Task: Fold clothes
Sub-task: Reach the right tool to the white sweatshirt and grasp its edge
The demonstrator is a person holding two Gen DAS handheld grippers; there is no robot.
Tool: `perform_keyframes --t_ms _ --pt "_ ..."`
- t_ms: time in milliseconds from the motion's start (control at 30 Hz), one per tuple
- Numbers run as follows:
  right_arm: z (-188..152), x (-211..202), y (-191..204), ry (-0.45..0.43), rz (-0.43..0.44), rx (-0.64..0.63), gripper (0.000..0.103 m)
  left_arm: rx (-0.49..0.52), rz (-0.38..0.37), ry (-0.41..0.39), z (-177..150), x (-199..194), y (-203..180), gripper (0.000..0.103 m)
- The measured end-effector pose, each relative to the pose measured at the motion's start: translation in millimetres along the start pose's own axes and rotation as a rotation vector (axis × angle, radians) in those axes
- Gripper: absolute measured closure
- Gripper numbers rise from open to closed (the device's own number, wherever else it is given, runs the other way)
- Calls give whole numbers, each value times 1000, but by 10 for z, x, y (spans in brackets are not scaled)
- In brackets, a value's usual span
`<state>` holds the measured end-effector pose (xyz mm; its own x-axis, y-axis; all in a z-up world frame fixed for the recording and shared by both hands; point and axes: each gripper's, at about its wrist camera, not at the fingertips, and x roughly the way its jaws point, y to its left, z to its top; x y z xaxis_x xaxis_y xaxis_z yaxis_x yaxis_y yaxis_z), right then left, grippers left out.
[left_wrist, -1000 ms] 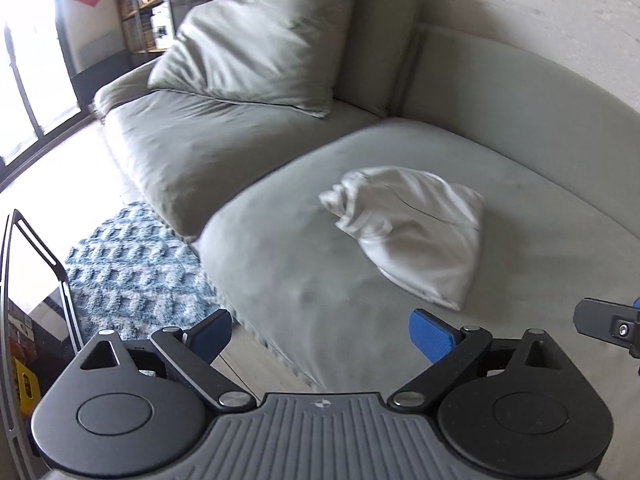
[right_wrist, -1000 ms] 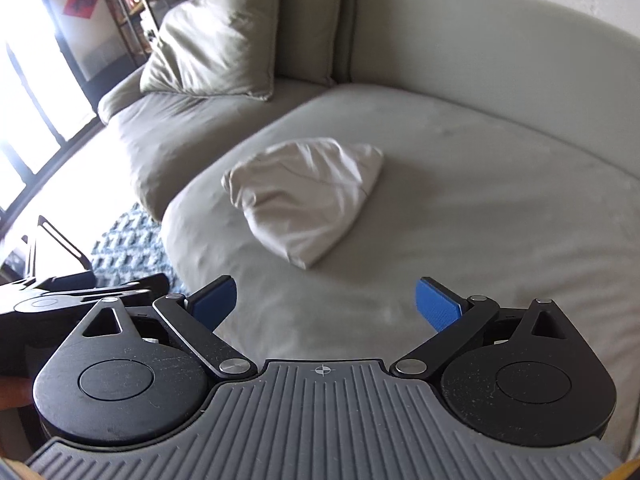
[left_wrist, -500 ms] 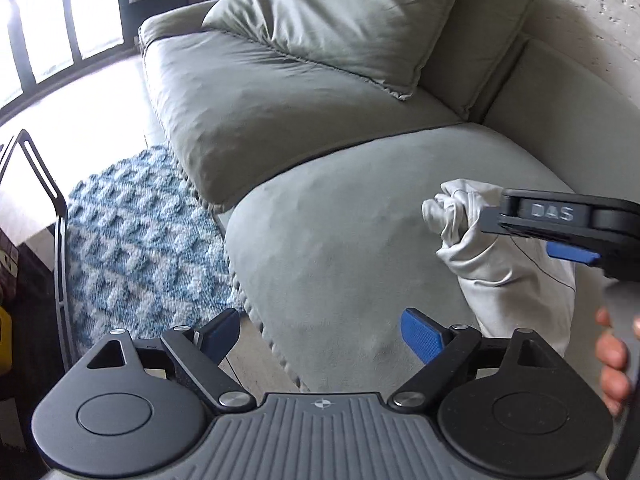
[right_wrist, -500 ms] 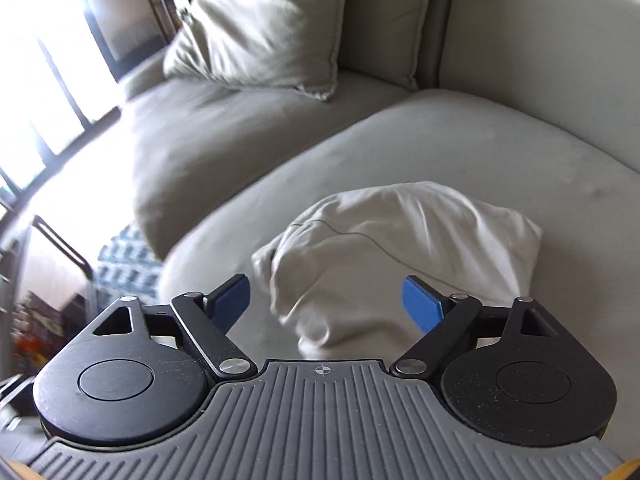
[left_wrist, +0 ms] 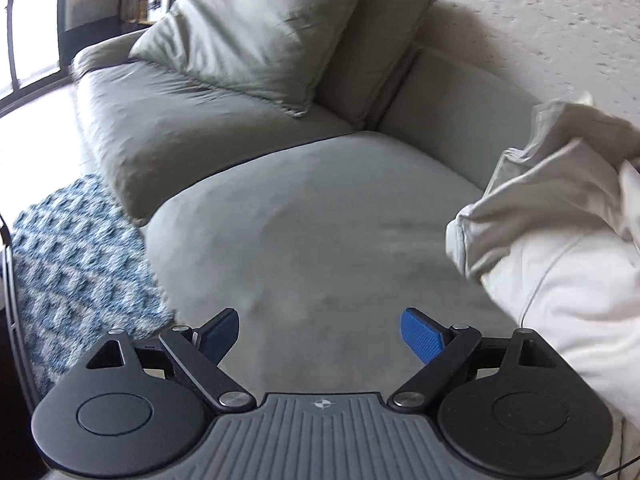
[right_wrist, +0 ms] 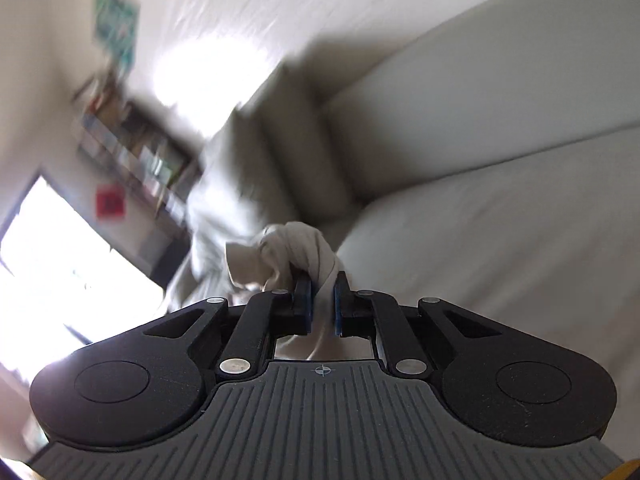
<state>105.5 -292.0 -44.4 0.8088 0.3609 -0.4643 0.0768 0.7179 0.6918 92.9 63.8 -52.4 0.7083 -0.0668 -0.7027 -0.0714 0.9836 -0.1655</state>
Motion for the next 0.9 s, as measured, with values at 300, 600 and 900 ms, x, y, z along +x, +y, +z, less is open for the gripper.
perform_keyframes --t_ms 300,600,900 --pt "-317 -1452 -1380 280 -477 -5 31 348 -239 76 -446 -246 -1511 13" --pt "-458 -1426 -1884 293 -337 163 35 543 -324 200 -1025 -309 -2100 13" --pt "-552 -1135 -1692 254 -334 91 101 694 -428 227 -1255 -386 -2325 32"
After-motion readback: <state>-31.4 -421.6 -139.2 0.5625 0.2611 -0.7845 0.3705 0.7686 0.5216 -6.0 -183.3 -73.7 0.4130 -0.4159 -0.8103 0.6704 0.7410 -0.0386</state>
